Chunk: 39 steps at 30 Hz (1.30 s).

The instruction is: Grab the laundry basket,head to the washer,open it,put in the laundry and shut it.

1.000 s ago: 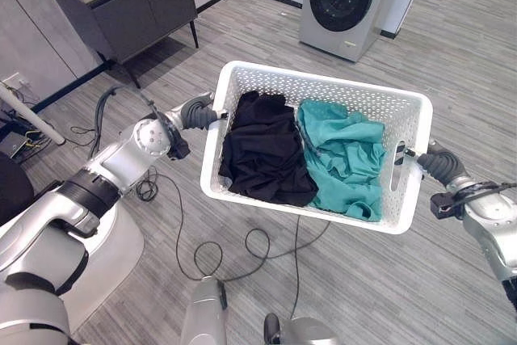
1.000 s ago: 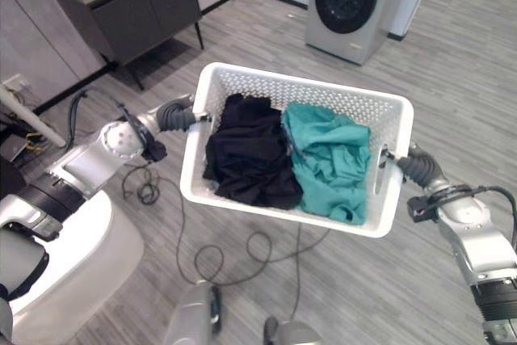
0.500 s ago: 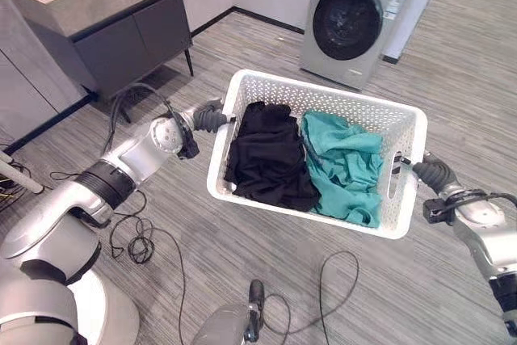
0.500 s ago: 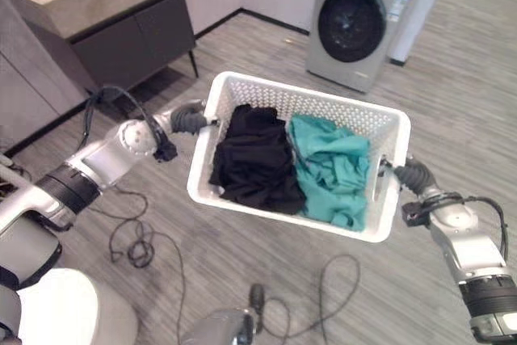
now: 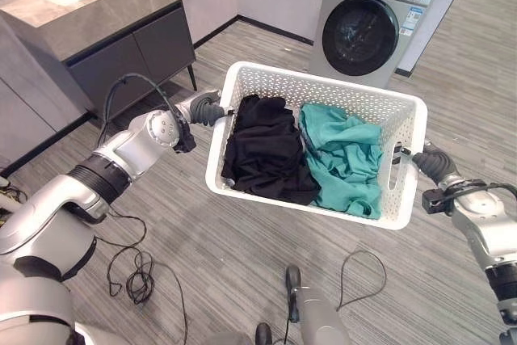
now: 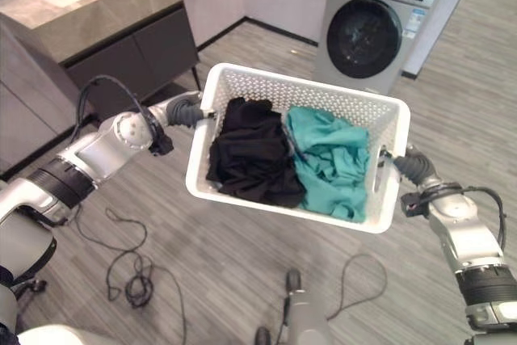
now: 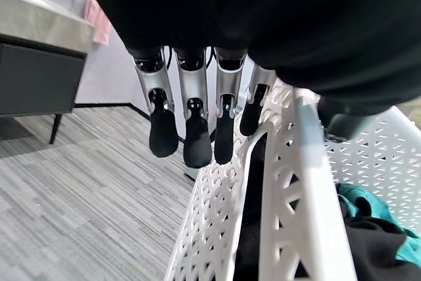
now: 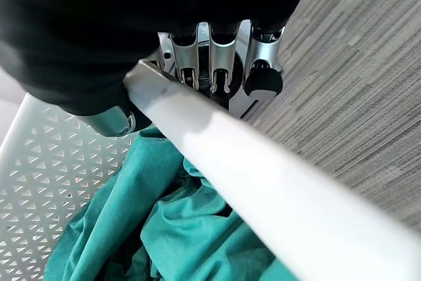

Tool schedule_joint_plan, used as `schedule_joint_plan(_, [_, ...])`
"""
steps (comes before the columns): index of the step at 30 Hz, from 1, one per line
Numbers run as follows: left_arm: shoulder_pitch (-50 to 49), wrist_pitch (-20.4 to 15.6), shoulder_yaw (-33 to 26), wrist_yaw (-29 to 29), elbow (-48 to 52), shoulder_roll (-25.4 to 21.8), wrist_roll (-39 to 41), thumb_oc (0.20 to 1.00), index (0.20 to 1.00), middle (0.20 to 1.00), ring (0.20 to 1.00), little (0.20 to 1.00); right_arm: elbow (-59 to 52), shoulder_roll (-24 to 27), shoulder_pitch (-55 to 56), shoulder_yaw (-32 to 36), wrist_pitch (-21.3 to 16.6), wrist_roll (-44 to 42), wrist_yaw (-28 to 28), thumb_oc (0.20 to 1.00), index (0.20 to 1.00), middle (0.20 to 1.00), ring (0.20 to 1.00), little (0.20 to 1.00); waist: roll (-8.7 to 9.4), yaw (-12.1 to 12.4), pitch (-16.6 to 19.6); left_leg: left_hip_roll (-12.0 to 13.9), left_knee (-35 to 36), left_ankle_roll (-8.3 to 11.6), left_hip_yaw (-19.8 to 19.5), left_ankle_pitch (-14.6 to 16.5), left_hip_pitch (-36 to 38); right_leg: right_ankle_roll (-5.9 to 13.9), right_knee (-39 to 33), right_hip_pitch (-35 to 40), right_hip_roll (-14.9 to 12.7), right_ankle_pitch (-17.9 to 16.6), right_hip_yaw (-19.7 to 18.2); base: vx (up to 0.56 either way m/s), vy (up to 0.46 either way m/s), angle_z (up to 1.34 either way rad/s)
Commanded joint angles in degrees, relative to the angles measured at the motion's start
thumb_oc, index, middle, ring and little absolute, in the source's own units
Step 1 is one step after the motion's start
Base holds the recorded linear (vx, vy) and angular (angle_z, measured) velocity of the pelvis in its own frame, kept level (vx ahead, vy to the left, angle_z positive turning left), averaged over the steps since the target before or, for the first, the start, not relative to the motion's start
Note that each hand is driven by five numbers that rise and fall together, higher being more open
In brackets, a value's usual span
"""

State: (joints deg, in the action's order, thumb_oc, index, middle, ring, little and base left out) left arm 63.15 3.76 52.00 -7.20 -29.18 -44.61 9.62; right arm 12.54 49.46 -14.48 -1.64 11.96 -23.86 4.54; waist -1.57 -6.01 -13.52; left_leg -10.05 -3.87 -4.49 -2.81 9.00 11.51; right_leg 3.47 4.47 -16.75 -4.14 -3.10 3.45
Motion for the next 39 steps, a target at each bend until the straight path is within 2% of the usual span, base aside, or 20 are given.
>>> schedule_joint_plan(1, [2.0,-4.1,-6.3,1.7,-2.0,-0.7,-1.2,0.200,0.200,0.200,0.200,0.200,2.1,8.9,0.0,10.1,-3.4,-0.4,-1.6,0.200,0.200,0.200,0.200,0.200,-1.32,-0.6,3.5,10.7,-3.5,4.44,-0.8,2.6,-0.7,7.40,-1.4,3.5,-4.8,-0.2,-0.8,0.35,-0.230,0.53])
schedule_joint_plan(3, [0.1,-4.4,-7.0,1.1,-1.8,-2.0,-2.0,0.200,0.200,0.200,0.200,0.200,2.4,8.7,0.8,10.4,-3.3,0.2,-1.2,0.200,0.200,0.200,0.200,0.200,-1.18,-1.0,5.0,13.0,-3.8,6.36,1.0,2.8,3.5,8.17,-4.9,4.2,-6.4,-2.3,7.2,0.48,-0.365,0.28])
schedule_joint_plan(5, [0.2,-4.5,-7.1,1.1,-1.4,-2.6,-1.7,0.200,0.200,0.200,0.200,0.200,2.7,8.8,0.4,10.1,-3.2,0.1,-1.1,0.200,0.200,0.200,0.200,0.200,-1.00,-0.9,6.0,13.5,-4.4,6.81,1.2,2.1,4.4,7.79,-4.5,5.1,-6.2,-3.3,7.8,0.38,-0.319,-0.10])
schedule_joint_plan(7, [-0.8,-5.1,-7.7,1.1,-0.3,-3.9,0.1,0.200,0.200,0.200,0.200,0.200,2.9,9.6,-0.4,9.0,-3.6,-0.7,-1.4,0.200,0.200,0.200,0.200,0.200,-1.77,-1.2,6.9,17.6,-15.5,8.04,2.3,-5.3,2.3,5.01,-0.9,7.1,-2.8,-2.1,6.3,0.51,-0.544,-0.50])
schedule_joint_plan(8, [-1.3,-4.4,-8.1,1.2,0.9,-5.4,0.6,0.200,0.200,0.200,0.200,0.200,3.5,9.8,-1.0,8.7,-4.1,-1.7,-2.6,0.200,0.200,0.200,0.200,0.200,-0.25,-0.7,6.3,20.3,-30.4,7.96,3.3,-14.1,-3.6,1.53,-0.4,10.0,-1.3,-0.1,6.2,0.25,-0.446,-0.60])
schedule_joint_plan(9, [-1.3,-4.3,-8.1,1.2,1.1,-5.6,0.6,0.200,0.200,0.200,0.200,0.200,3.5,9.7,-1.2,8.6,-4.1,-1.7,-2.6,0.200,0.200,0.200,0.200,0.200,-0.28,-0.9,6.2,20.5,-31.3,8.10,3.0,-13.9,-4.3,1.37,-0.3,9.8,-1.2,-0.1,6.3,0.26,-0.495,-0.34])
schedule_joint_plan(10, [-0.9,-4.2,-8.4,1.5,1.7,-6.9,0.9,0.200,0.200,0.200,0.200,0.200,3.7,9.7,-2.1,7.9,-3.9,-2.1,-2.7,0.200,0.200,0.200,0.200,0.200,0.11,-0.3,5.8,21.6,-38.0,7.77,2.3,-15.7,-5.8,-0.51,-0.2,11.1,0.3,1.2,5.8,0.11,-0.178,-0.23])
schedule_joint_plan(11, [-0.9,-4.1,-8.4,1.5,1.7,-6.9,0.9,0.200,0.200,0.200,0.200,0.200,3.7,9.7,-2.1,7.8,-3.9,-2.1,-2.7,0.200,0.200,0.200,0.200,0.200,0.13,-0.4,5.9,21.6,-38.1,7.77,2.3,-15.8,-6.0,-0.51,-0.2,11.0,0.3,1.1,5.9,0.28,-0.422,-0.40])
schedule_joint_plan(12, [-1.2,-3.6,-9.1,1.6,2.6,-7.6,1.9,0.200,0.200,0.200,0.200,0.200,3.3,9.6,-2.8,7.4,-3.9,-2.0,-3.4,0.200,0.200,0.200,0.200,0.200,1.72,1.6,4.2,21.8,-48.2,7.11,1.4,-17.6,-10.8,-2.64,-0.1,13.9,1.0,2.4,5.0,0.13,-0.241,-0.65])
schedule_joint_plan(14, [-0.3,-3.2,-8.8,1.7,2.6,-8.0,2.6,0.200,0.200,0.200,0.200,0.200,3.2,9.6,-3.5,6.8,-3.8,-2.1,-3.6,0.200,0.200,0.200,0.200,0.200,1.40,1.7,4.0,23.1,-50.1,7.31,1.3,-16.7,-12.5,-2.68,0.0,15.1,1.9,3.9,5.4,0.21,-0.267,-0.76])
schedule_joint_plan(15, [1.5,-2.6,-8.0,1.9,2.7,-8.2,3.5,0.200,0.200,0.200,0.200,0.200,3.2,9.8,-4.8,6.1,-3.3,-2.2,-4.3,0.200,0.200,0.200,0.200,0.200,2.15,3.3,2.3,22.6,-50.9,6.71,2.5,-15.0,-17.9,-3.48,0.0,16.8,2.3,4.5,4.9,0.35,-0.259,-0.66])
schedule_joint_plan(16, [2.0,-2.7,-8.2,1.9,2.7,-8.1,3.4,0.200,0.200,0.200,0.200,0.200,2.2,9.8,-4.4,5.8,-3.0,-1.5,-3.9,0.200,0.200,0.200,0.200,0.200,2.07,4.7,1.7,20.6,-44.5,7.22,3.9,-12.8,-21.1,-2.85,0.3,18.9,3.0,5.8,4.6,0.28,-0.161,-0.45])
schedule_joint_plan(19, [2.9,-3.0,-7.4,2.0,2.4,-7.5,2.9,0.200,0.200,0.200,0.200,0.200,1.6,8.9,-4.5,4.8,-3.5,-1.1,-3.5,0.200,0.200,0.200,0.200,0.200,2.26,6.7,1.4,19.0,-31.8,7.70,6.5,-12.6,-22.7,-1.92,0.8,21.3,3.5,7.4,4.1,0.27,-0.054,-0.64])
schedule_joint_plan(26, [-0.9,-3.3,-9.3,2.0,3.2,-2.2,0.8,0.200,0.200,0.200,0.200,0.200,3.4,5.9,-5.3,2.7,-4.7,-0.3,-3.6,0.200,0.200,0.200,0.200,0.200,0.87,11.5,2.1,12.1,-0.6,7.86,7.8,-16.9,-23.0,-0.97,1.0,27.8,6.5,11.6,2.4,0.30,-0.026,-0.61])
schedule_joint_plan(29, [-1.2,-3.4,-9.6,2.0,2.7,-1.4,0.4,0.200,0.200,0.200,0.200,0.200,4.0,5.3,-6.0,2.1,-4.9,-0.6,-3.7,0.200,0.200,0.200,0.200,0.200,0.76,11.6,2.3,11.7,0.9,7.45,10.4,-16.9,-23.0,-1.10,1.3,28.9,7.3,12.6,2.2,0.27,-0.042,-0.04])
schedule_joint_plan(33, [-1.9,-3.5,-10.6,1.8,2.7,-0.2,-0.4,0.200,0.200,0.200,0.200,0.200,4.1,4.3,-5.8,1.8,-4.9,-0.7,-3.6,0.200,0.200,0.200,0.200,0.200,0.83,11.4,4.0,11.7,-2.4,5.60,17.8,-15.8,-23.3,-1.24,1.5,30.4,8.2,13.6,1.6,0.27,-0.029,0.06])
schedule_joint_plan(34, [-2.0,-3.5,-10.8,1.8,2.9,-0.3,-0.8,0.200,0.200,0.200,0.200,0.200,4.0,4.0,-5.7,2.1,-4.8,-0.6,-3.7,0.200,0.200,0.200,0.200,0.200,1.32,11.7,4.7,11.5,-3.5,4.96,18.1,-15.1,-23.2,-1.08,1.6,30.7,7.9,13.8,1.1,0.33,0.002,-0.06])
schedule_joint_plan(37, [-2.1,-3.5,-10.1,1.8,3.0,-1.0,-0.8,0.200,0.200,0.200,0.200,0.200,3.5,2.7,-6.5,1.0,-5.0,-0.3,-3.3,0.200,0.200,0.200,0.200,0.200,2.43,12.9,7.0,9.2,-2.2,2.99,13.8,-13.5,-21.2,0.05,6.2,30.8,7.7,14.1,-0.4,0.45,0.023,-0.08])
schedule_joint_plan(38, [-1.7,-3.7,-9.2,2.3,3.1,-0.9,-0.4,0.200,0.200,0.200,0.200,0.200,2.9,1.6,-6.8,0.3,-5.0,0.0,-2.9,0.200,0.200,0.200,0.200,0.200,3.52,12.7,6.7,7.9,-2.4,1.21,12.7,-11.8,-18.8,5.15,16.2,27.2,6.8,6.8,0.0,0.38,0.026,-0.22])
schedule_joint_plan(39, [-1.9,-3.7,-9.2,2.7,3.0,-0.3,-0.8,0.200,0.200,0.200,0.200,0.200,3.0,0.3,-8.0,-0.9,-5.1,0.8,-3.2,0.200,0.200,0.200,0.200,0.200,3.55,12.8,6.4,8.0,-2.3,0.32,13.3,-10.9,-17.7,8.34,22.7,25.2,5.8,2.3,0.2,0.36,0.030,-0.19])
